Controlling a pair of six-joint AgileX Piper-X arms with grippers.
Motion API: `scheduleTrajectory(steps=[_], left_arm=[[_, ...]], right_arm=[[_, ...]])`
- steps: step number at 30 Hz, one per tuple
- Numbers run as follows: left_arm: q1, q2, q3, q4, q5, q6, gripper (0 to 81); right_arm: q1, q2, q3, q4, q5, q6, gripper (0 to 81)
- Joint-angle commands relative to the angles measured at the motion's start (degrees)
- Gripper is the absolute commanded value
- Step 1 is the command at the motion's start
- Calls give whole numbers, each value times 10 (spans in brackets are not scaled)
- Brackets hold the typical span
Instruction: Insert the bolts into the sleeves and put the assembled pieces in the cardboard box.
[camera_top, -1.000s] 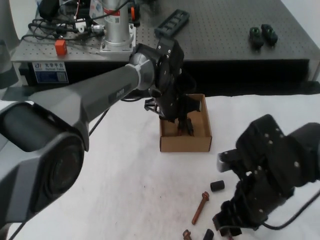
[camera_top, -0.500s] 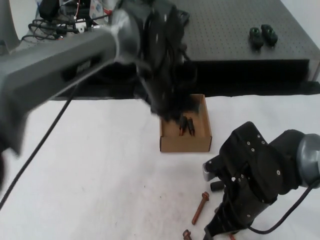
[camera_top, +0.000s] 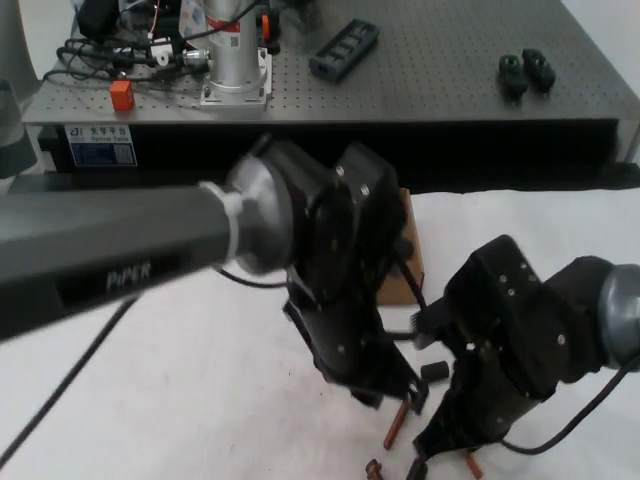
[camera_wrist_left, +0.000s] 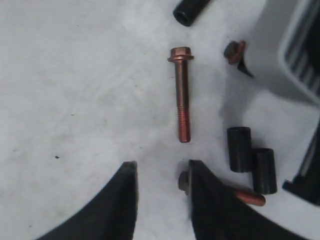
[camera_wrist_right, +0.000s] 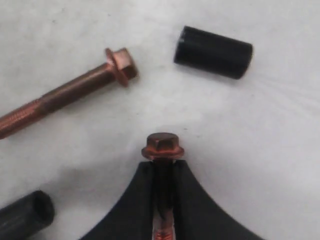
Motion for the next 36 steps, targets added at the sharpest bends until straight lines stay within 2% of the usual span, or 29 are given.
scheduleTrajectory(steps=[1, 5, 8, 13, 27, 36], left_arm=[[-19, -6, 0, -8, 2, 18, 251], [-37, -2, 0, -45, 47, 24, 251], [-49, 12, 0, -54, 51, 24, 251], [-73, 50, 0, -55, 62, 32, 251], [-83, 102, -4, -74, 10, 46, 251], [-83, 120, -4, -75, 10, 57, 251]], right_arm=[[17, 8, -2, -9, 4, -8, 6], [-44, -53, -2, 25, -7, -6, 6], [-86, -114, -1, 50, -26, -6, 6], [-123, -211, -2, 85, -39, -4, 6], [-130, -312, -2, 137, -39, 7, 6], [-130, -343, -2, 147, -39, 7, 6]])
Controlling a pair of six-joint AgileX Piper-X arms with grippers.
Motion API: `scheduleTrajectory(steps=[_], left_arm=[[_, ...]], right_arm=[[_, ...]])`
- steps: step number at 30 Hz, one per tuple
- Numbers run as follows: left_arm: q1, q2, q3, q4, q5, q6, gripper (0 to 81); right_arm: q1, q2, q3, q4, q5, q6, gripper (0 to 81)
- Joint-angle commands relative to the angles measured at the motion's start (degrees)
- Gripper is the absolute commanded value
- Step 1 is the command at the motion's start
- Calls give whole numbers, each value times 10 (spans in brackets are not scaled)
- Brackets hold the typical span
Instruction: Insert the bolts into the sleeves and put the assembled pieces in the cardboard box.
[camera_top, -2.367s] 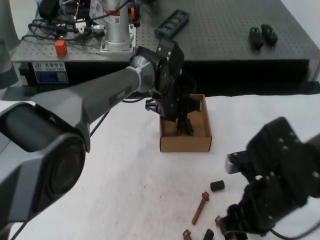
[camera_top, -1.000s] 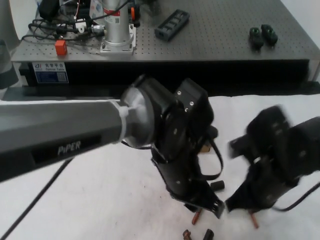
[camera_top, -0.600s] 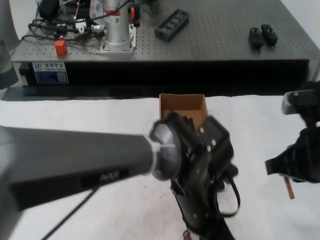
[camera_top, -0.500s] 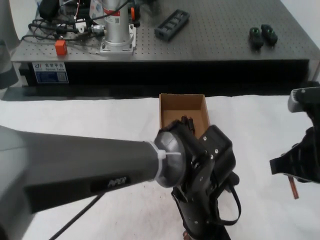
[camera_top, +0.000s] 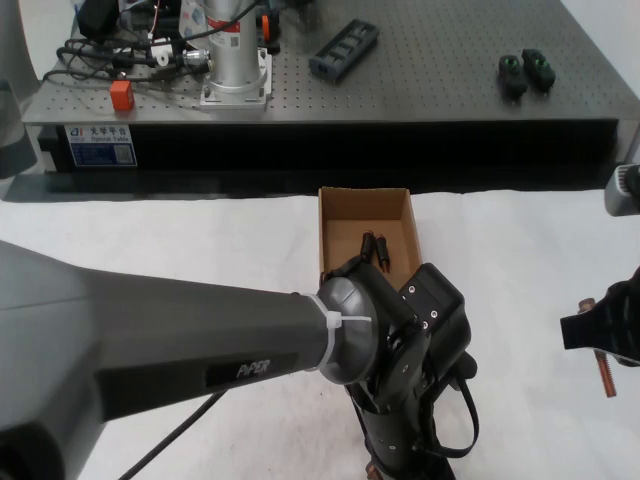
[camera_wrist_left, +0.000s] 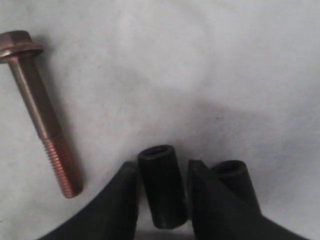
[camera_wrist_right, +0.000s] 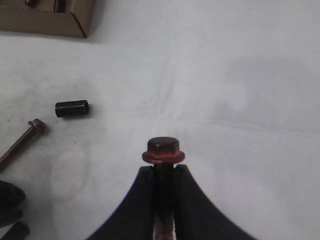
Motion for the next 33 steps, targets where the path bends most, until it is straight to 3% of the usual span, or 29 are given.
scheduleTrajectory(steps=[1, 5, 11, 15, 18, 22, 27, 33], left_arm=[[-1, 11, -2, 2, -10, 11, 232], [-1, 3, -3, 4, -10, 11, 1], [17, -101, 34, -40, -46, -31, 6], [46, -236, 164, -194, 21, -87, 6], [60, -328, 267, -355, 84, -117, 6], [63, -402, 356, -494, 121, -166, 6], [63, -432, 372, -512, 130, -182, 6], [68, -433, 372, -544, 118, -198, 6]], right_arm=[[-3, -8, -2, 0, -5, 3, 6], [-2, -7, -2, -4, -33, 11, 6], [7, -43, 40, -154, -231, 149, 6], [46, -78, 98, -354, -281, 289, 6], [88, -81, 122, -475, -283, 366, 6], [142, -70, 125, -559, -249, 390, 6], [186, -55, 125, -590, -245, 393, 6], [195, -51, 125, -576, -245, 391, 6]])
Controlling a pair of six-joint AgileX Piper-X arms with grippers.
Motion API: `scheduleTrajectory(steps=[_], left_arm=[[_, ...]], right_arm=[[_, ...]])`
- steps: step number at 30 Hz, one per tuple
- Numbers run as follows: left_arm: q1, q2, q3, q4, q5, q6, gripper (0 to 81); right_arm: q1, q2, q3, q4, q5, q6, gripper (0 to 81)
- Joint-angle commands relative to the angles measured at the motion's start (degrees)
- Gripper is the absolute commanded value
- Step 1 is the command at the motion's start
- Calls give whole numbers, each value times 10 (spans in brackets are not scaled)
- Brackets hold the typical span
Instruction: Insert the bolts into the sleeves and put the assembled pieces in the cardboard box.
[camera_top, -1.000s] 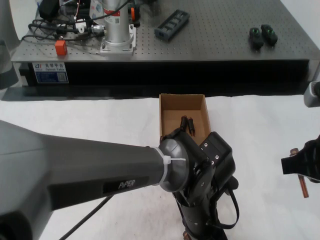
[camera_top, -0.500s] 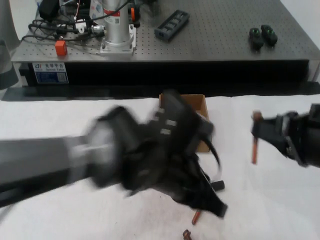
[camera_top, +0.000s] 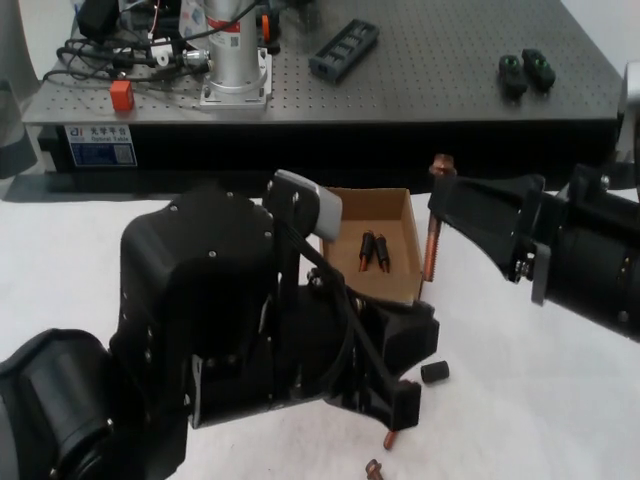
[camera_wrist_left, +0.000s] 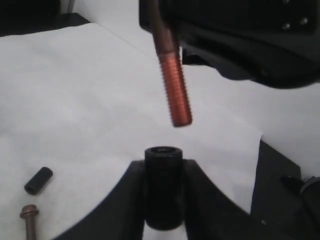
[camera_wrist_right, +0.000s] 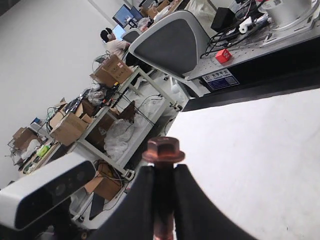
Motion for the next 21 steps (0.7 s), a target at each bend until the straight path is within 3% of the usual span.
scheduleTrajectory(steps=[1, 11, 21], left_arm=[[2, -8, -3, -23, -4, -15, 6], [2, -8, -3, -38, 15, -15, 6], [2, -8, -3, -59, -29, -15, 6]], right_arm=[[2, 0, -1, -7, 3, 1, 6], [2, 0, -1, 18, 3, -14, 6], [6, 0, -1, 28, -42, -14, 6]])
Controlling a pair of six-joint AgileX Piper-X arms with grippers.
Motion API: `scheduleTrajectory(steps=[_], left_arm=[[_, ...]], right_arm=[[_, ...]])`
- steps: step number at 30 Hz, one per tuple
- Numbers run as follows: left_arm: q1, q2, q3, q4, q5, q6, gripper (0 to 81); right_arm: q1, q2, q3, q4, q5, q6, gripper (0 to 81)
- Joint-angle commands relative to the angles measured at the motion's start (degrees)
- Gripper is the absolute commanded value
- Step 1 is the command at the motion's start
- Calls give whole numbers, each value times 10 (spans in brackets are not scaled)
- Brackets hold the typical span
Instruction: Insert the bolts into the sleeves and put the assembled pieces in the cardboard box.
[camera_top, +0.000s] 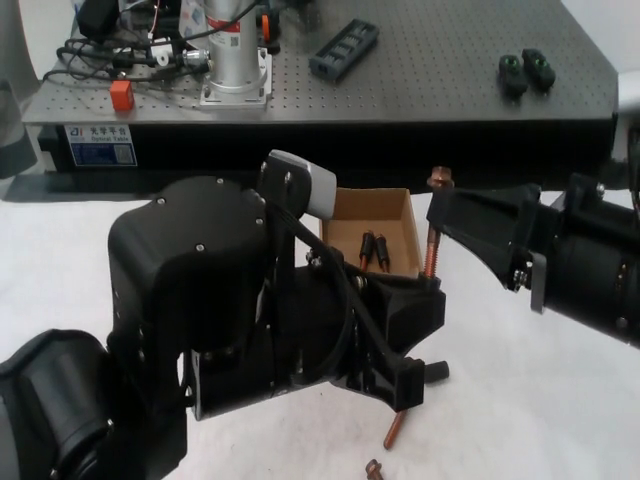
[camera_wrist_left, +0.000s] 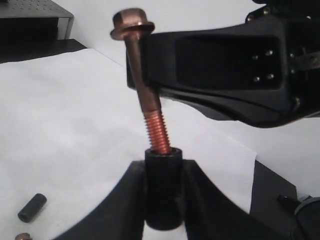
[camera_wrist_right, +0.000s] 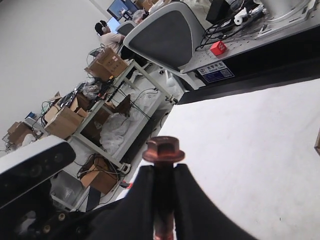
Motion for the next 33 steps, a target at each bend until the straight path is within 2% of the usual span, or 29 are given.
scheduleTrajectory(steps=[1, 3, 7, 8, 14, 17, 20, 25, 29, 33], left_arm=[[2, -8, -3, -19, -26, -7, 6], [2, -8, -3, -19, -26, -7, 6], [2, -8, -3, -22, -26, -3, 6], [2, -8, -3, -24, -33, -3, 6], [20, -8, -3, -51, -106, 40, 6], [51, 17, -18, -73, -127, 35, 6], [97, 78, -80, -15, -130, -3, 6], [141, 242, -297, 193, -126, 16, 6], [145, 386, -488, 357, -138, 81, 6], [146, 514, -663, 486, -176, 129, 6]], right_arm=[[3, 0, -1, 5, -26, 6, 4], [7, 0, -1, 10, -41, -3, 61], [10, 0, -1, 11, -44, -16, 424], [6, 0, -1, 13, -40, -16, 473], [-52, -44, -1, 83, -40, -39, 401], [-90, -90, -1, 152, -36, -64, 401], [-121, -125, -1, 243, -9, -91, 401], [-138, -138, -1, 398, 79, -165, 401], [-136, -119, -1, 456, 133, -186, 401], [-136, -87, -1, 462, 144, -188, 401]])
